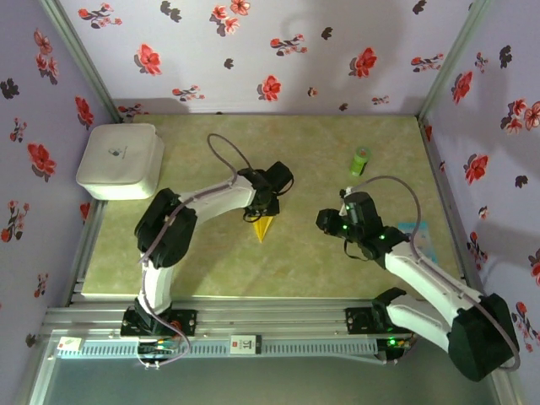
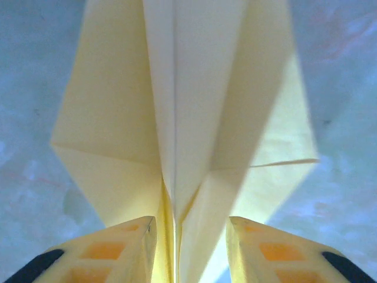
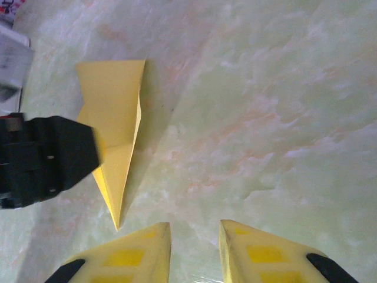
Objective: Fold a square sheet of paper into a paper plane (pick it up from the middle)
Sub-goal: Move a paper plane to the center of the table, then reset both arms
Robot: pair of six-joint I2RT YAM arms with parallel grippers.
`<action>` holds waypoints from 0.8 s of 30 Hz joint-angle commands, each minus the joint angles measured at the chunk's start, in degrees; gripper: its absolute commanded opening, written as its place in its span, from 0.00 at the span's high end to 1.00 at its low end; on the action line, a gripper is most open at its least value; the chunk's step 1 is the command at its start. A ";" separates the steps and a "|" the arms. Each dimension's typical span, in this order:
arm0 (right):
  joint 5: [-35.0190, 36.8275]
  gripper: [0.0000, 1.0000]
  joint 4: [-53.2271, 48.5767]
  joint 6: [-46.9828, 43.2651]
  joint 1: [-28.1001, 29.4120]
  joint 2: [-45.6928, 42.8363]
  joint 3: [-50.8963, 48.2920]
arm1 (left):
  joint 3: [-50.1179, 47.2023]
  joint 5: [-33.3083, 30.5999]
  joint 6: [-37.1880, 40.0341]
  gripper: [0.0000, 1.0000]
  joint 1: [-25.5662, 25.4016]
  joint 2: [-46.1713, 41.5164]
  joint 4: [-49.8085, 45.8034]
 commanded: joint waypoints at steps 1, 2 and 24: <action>8.28 0.69 -6.62 -3.62 -0.59 -3.73 3.21 | -1.97 -2.13 -0.12 0.62 -0.34 -5.31 0.41; 10.86 0.67 -8.10 -4.01 -0.62 -4.77 3.73 | -2.83 -2.34 0.20 0.61 -0.38 -6.79 1.15; 45.26 0.18 25.81 -30.23 -12.12 12.50 -5.35 | -34.37 -24.16 24.98 0.05 19.27 -39.93 24.07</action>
